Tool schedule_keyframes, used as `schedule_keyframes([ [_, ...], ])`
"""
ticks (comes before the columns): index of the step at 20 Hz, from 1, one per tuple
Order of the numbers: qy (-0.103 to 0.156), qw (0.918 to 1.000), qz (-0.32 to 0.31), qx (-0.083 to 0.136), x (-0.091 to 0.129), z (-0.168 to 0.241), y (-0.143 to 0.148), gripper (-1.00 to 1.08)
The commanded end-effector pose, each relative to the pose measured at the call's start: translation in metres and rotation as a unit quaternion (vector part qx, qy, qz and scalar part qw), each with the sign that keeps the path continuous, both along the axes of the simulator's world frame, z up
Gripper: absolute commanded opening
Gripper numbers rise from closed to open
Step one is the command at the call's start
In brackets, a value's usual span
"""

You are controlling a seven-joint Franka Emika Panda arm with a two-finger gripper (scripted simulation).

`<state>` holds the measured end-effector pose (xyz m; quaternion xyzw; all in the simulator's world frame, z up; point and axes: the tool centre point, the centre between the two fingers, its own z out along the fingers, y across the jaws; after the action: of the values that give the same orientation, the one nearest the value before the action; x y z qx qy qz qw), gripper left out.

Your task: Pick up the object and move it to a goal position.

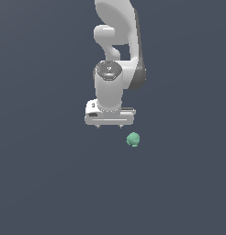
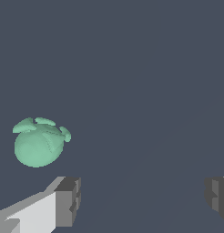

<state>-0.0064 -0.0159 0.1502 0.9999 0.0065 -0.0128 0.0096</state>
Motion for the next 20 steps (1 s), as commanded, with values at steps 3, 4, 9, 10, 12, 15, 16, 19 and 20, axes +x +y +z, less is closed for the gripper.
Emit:
schedule_keyframes([
  [3, 0.002, 1.0, 0.001, 0.001, -0.001, -0.002, 0.002, 1.0],
  [4, 0.005, 1.0, 0.001, 0.003, -0.002, -0.004, 0.004, 1.0],
  [9, 0.024, 0.9996, 0.009, 0.012, -0.009, -0.016, 0.016, 1.0],
  [10, 0.025, 0.9996, 0.01, 0.013, -0.009, -0.017, 0.017, 1.0],
  [12, 0.024, 0.9996, 0.01, 0.013, -0.009, -0.016, 0.016, 1.0],
  [15, 0.023, 0.9996, 0.006, 0.012, -0.008, -0.016, 0.017, 1.0],
  [16, 0.023, 0.9997, 0.004, 0.012, -0.008, -0.017, 0.018, 1.0],
  [19, 0.022, 0.9997, -0.006, 0.011, -0.007, -0.019, 0.023, 1.0],
  [20, 0.021, 0.9997, -0.01, 0.011, -0.007, -0.02, 0.025, 1.0],
])
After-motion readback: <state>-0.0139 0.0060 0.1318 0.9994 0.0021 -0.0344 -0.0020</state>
